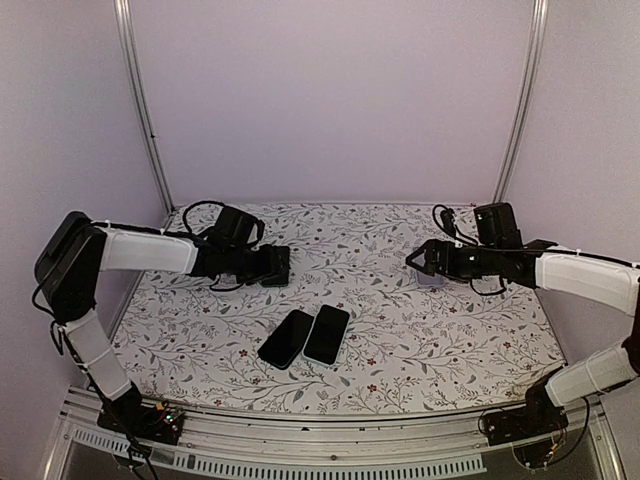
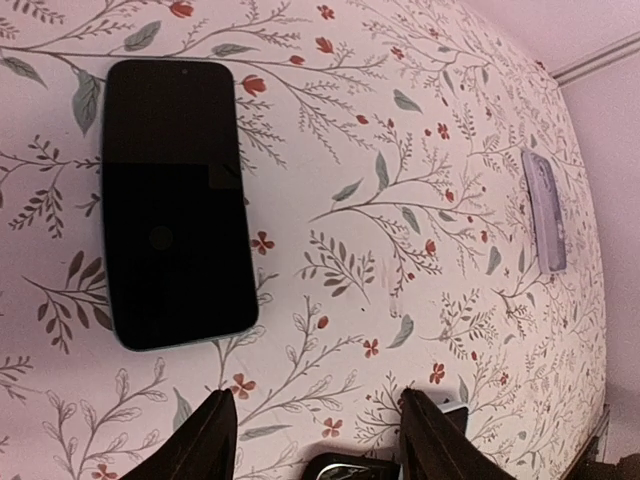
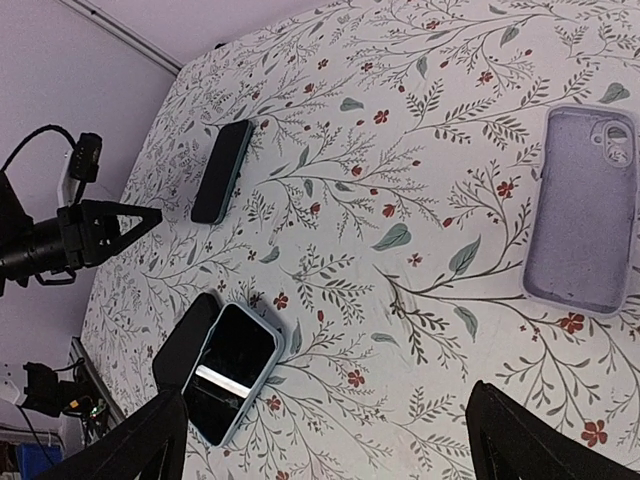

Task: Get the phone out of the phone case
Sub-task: Pick up the phone with the phone case from the center of the board.

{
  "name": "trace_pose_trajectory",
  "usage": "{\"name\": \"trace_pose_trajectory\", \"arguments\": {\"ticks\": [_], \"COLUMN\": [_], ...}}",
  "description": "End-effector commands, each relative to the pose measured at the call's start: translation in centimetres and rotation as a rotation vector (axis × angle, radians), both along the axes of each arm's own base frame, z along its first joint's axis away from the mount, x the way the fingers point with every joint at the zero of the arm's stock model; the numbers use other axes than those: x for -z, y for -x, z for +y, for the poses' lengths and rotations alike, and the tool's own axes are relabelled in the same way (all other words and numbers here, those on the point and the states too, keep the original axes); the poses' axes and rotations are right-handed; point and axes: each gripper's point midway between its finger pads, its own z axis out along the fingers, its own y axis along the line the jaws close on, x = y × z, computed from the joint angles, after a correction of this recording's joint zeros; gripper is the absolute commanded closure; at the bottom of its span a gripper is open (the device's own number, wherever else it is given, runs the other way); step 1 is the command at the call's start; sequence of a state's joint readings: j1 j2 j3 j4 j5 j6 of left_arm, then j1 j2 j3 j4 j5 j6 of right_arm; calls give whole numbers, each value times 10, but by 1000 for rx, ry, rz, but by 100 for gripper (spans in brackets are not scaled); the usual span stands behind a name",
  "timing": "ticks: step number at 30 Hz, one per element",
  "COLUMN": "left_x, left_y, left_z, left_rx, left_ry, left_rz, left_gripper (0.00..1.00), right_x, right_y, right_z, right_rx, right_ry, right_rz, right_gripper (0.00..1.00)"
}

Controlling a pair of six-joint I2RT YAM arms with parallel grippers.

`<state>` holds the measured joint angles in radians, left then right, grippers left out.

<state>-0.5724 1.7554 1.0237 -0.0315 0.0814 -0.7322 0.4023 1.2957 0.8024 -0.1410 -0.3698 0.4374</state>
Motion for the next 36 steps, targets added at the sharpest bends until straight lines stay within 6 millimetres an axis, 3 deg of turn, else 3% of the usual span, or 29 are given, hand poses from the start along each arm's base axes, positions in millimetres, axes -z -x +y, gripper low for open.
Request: {"name": "trace_pose_trajectory", "arguments": {"ticks": [1,7,10,14,17,25,36], "left_x": [-11,-3,3,13,22,47,51], "left_y": [20,51,66,88,97,102,98], "left_z": [-25,-65,-84,-111,-122,-131,-129], "left_rx": [110,254,320,387,403,367,300], "left_ry": [-35,-11,-63,-153,-243,-509,-643], "left_rz": [-19,29,36,49,50,30,4], "left_gripper": [43,43,41,34,25,3,1], "right_x": [20,43,56,62,51,29,24], "right_y": [9,33,42,38,33,34,36], "right_z": [21,68,80,62,43,14,3], "right_rx": [-2,-71,-73,32,116,193,189], "right_ry": [1,-26,-5,35,68,61,70], "right_rz": [62,139,169,163,118,51,13], "right_gripper": [1,1,1,1,1,1,1]}}
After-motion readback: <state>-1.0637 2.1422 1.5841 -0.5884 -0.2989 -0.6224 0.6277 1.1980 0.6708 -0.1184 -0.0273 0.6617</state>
